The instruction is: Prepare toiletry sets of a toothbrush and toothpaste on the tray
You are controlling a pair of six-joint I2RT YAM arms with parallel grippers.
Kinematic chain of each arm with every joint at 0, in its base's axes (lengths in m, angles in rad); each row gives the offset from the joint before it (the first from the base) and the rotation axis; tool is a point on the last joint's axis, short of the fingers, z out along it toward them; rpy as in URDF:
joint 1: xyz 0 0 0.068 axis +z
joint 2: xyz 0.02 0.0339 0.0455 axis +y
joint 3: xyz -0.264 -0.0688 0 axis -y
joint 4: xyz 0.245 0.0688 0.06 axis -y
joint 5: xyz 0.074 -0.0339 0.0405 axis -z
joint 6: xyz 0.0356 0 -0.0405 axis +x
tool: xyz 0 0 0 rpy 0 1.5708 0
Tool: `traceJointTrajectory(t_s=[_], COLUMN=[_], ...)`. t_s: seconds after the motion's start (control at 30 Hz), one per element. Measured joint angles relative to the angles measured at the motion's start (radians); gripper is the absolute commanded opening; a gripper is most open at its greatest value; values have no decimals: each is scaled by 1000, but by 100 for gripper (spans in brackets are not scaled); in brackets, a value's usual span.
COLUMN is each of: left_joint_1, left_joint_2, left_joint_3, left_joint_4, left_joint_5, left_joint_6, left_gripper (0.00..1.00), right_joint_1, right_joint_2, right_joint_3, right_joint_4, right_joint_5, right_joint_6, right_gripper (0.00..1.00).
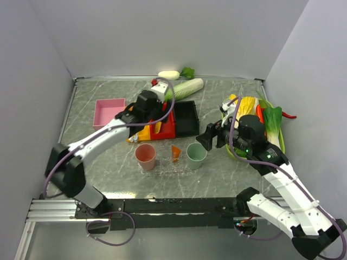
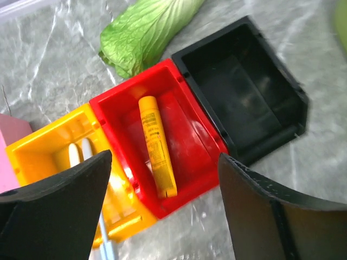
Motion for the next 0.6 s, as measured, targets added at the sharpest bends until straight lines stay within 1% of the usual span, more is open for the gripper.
traceJointTrajectory(t_s=[0.07,0.13,0.17,0.23,0.27,0.37,0.53,0.6], left_joint_1=[0,2,4,5,5,5,5,5], left_joint_2=[90,143,158,190,206,262,322,337], left_joint_3=[73,94,96,100,108,144,156,156], left_joint_4=[-30,-43,-54,-86,-102,-129,-153,-157], left_joint_5=[-28,-51,-60,-76,-81,-91,-92,-84], left_joint_6=[-19,-37,-42,-55,-62,-72,-82,-82], left_gripper=[77,73,67,62,56,52,51,48], right_joint_1=[-5,-6,-8,-10,-10,-12,-12,-12], right_joint_2=[-28,-58,-75,-108,-120,-140,-151,-151], right_joint_3=[-25,-43,-51,-60,-64,-65,-85,-94], right_joint_4=[-6,-14,-16,-19,-19,-15,-8,-7], right_joint_5=[-8,-11,-11,-11,-12,-24,-38,-40], right_joint_6=[-1,-5,-6,-8,-9,-9,-8,-9], right_gripper=[87,87,87,87,88,87,87,88])
